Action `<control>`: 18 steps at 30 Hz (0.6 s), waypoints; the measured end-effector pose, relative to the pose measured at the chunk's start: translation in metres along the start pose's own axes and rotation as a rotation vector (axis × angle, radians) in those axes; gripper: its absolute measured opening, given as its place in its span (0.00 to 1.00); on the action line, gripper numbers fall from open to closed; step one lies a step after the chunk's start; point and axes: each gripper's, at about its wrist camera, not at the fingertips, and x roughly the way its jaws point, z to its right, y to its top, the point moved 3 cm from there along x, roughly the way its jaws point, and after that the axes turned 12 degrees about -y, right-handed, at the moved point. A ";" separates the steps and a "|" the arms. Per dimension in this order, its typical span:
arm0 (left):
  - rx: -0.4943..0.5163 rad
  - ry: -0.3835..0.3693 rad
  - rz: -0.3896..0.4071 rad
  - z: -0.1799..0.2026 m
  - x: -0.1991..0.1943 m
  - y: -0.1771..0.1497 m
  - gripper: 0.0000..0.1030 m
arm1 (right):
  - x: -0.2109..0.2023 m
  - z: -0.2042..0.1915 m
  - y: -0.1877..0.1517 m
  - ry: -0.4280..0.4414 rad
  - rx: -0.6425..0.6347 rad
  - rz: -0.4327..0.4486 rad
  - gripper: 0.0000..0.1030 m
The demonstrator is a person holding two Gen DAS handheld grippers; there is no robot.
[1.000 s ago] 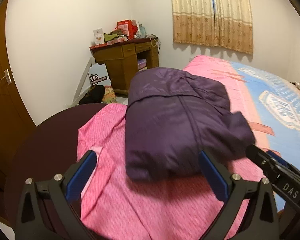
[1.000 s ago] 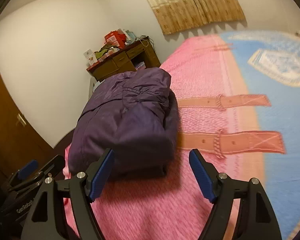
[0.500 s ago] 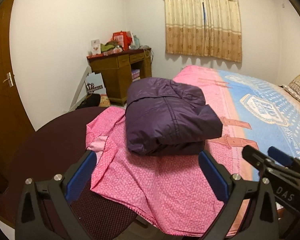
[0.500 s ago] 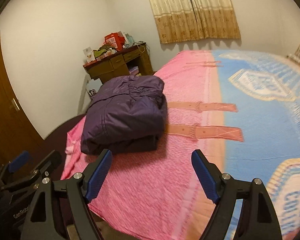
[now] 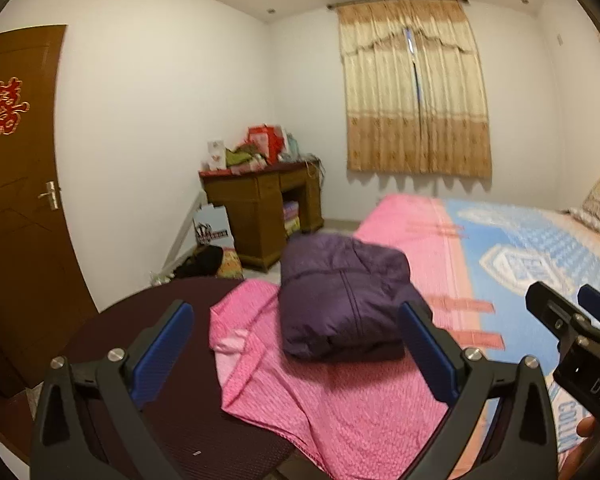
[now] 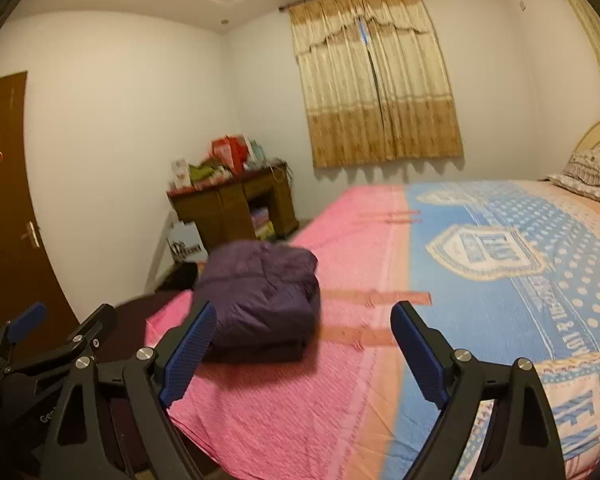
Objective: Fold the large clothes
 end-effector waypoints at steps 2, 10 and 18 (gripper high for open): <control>-0.008 0.005 0.022 -0.005 -0.005 0.006 1.00 | -0.008 -0.005 0.009 0.026 -0.004 0.029 0.87; -0.027 0.029 0.070 -0.016 -0.015 0.013 1.00 | -0.029 -0.018 0.023 0.057 0.000 0.114 0.91; -0.017 0.031 0.065 -0.012 -0.015 0.012 1.00 | -0.020 -0.015 0.015 0.060 0.025 0.080 0.91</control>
